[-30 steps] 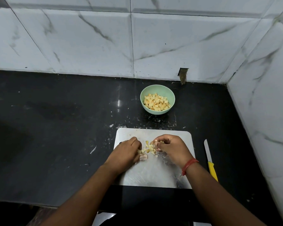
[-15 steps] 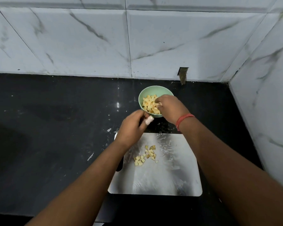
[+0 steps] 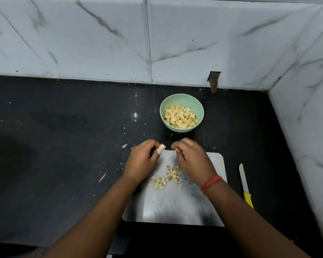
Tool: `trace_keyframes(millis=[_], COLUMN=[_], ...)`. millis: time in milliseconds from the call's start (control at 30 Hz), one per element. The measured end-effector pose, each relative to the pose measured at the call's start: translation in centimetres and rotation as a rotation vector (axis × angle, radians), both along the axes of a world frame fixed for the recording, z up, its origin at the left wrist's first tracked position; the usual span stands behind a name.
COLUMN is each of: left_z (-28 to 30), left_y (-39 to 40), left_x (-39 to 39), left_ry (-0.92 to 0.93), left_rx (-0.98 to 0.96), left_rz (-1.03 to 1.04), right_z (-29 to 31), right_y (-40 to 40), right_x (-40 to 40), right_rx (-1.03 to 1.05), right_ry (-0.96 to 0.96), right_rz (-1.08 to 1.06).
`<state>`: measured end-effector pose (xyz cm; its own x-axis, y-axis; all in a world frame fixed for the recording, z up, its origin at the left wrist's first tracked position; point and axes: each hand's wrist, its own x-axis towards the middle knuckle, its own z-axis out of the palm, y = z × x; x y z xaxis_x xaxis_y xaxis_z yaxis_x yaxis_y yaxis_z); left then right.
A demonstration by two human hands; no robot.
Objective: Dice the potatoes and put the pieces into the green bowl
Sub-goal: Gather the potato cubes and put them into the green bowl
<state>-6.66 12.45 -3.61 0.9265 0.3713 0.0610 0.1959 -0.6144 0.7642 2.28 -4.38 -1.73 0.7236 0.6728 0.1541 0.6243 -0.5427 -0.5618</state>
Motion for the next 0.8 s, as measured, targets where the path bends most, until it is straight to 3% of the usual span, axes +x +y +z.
trace_keyframes(millis=[167, 333, 800], left_z=[-1.4, -1.9, -1.6], left_y=[0.0, -0.1, -0.6], left_x=[-3.4, -4.9, -8.2], left_ry=[0.065, 0.044, 0.066], left_rx=[0.163, 0.271, 0.288], left_rz=[-0.089, -0.089, 0.073], right_z=[-2.9, -2.7, -2.4], right_y=[-0.8, -0.7, -2.2], right_x=[-2.6, -4.3, -6.0], right_rx=[-0.198, -0.219, -0.213], right_ry=[-0.028, -0.091, -0.038], right_rz=[0.101, 0.252, 0.231])
